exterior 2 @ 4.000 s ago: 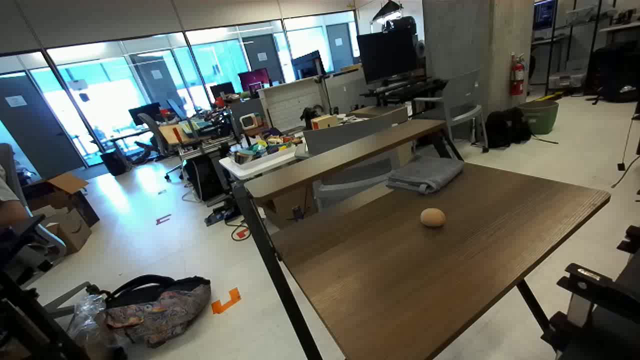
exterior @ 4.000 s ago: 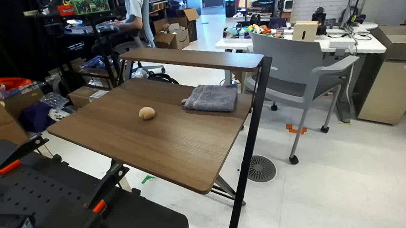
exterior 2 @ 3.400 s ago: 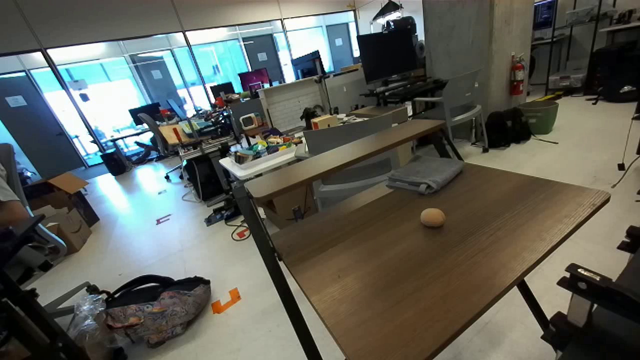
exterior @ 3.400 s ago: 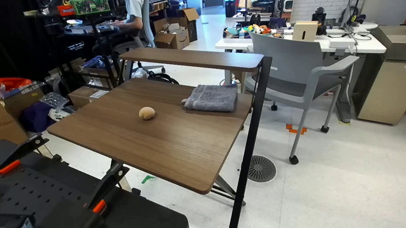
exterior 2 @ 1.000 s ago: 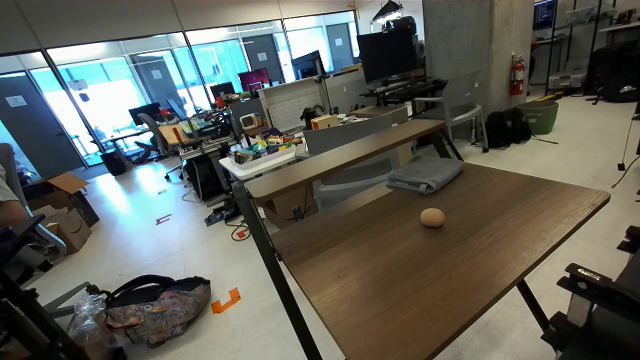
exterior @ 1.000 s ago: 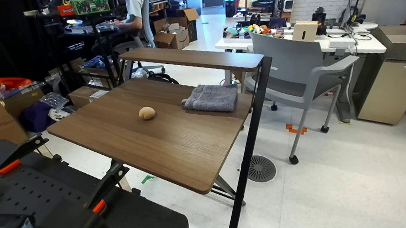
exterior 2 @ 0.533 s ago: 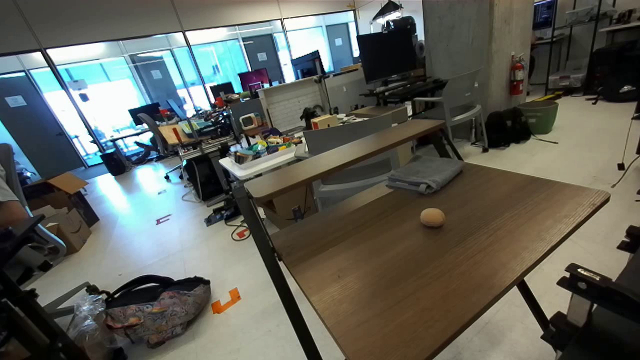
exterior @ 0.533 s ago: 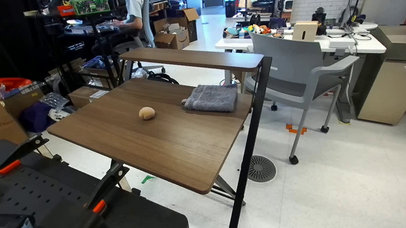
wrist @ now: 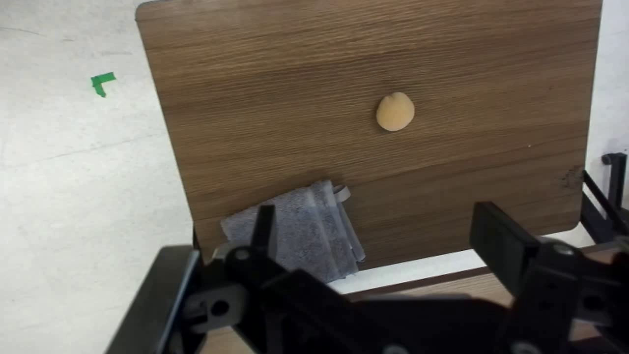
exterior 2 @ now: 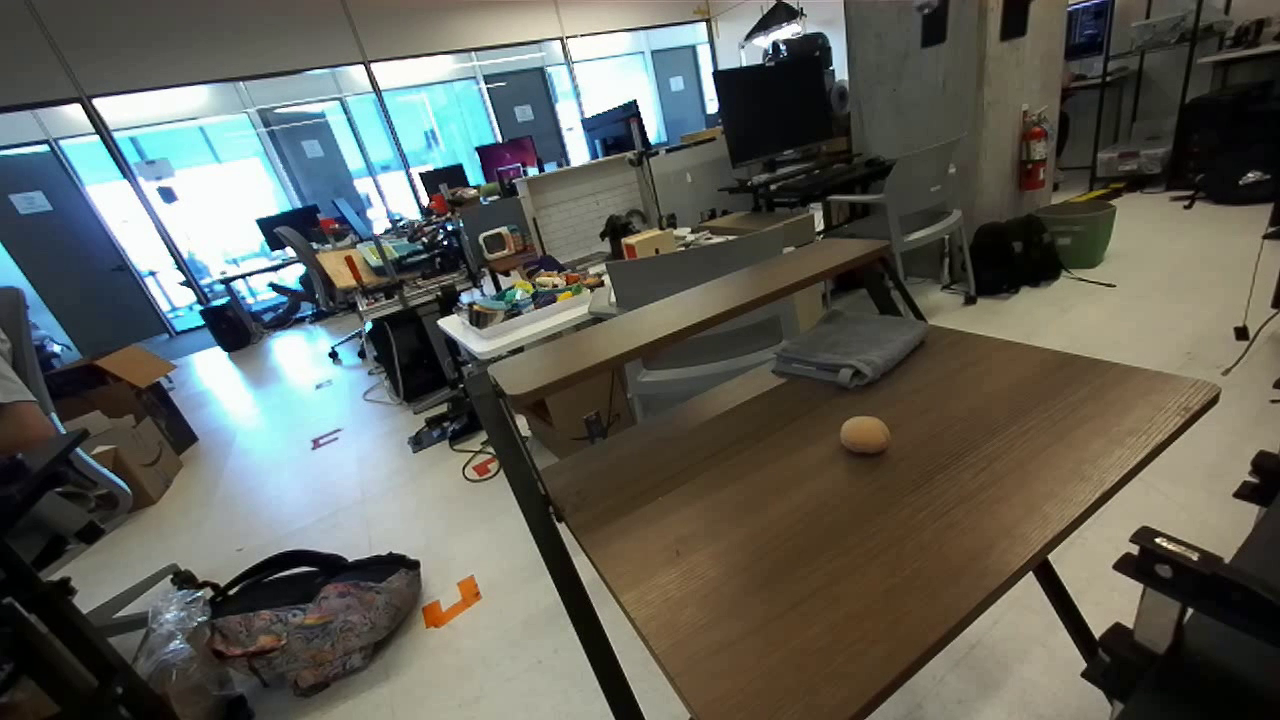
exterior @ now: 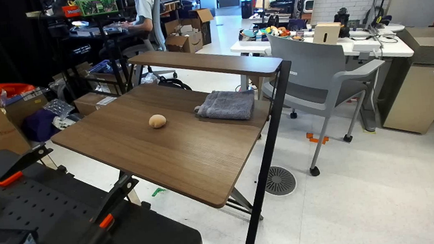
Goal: Move the cookie to the left, use the grey towel to wipe the tabletop
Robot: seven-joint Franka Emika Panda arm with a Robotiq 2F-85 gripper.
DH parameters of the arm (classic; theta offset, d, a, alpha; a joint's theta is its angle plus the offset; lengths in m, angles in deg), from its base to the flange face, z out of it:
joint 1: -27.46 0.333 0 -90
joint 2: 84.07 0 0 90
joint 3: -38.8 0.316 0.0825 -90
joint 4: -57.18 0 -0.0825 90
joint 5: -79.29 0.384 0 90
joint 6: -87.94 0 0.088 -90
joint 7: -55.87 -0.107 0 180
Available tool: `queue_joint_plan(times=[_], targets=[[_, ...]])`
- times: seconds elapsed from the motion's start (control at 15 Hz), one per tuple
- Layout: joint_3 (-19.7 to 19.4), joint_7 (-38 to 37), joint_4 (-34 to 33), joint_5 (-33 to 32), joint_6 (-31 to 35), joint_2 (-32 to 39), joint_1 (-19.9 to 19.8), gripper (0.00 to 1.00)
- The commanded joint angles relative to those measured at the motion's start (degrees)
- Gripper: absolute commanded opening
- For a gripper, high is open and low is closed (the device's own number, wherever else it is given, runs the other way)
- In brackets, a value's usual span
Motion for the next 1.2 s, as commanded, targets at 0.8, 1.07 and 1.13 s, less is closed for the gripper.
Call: queue_joint_plan(times=[0.8, 1.07, 1.13], targets=[[3.03, -0.36, -7.31, 3.52, 1.03, 11.44, -0.37, 1.00], [4.47, -3.97, -12.65, 3.47, 5.30, 19.91, 1.34, 1.00], [4.80, -4.55, -14.37, 2.90, 6.02, 22.71, 1.87, 1.00]])
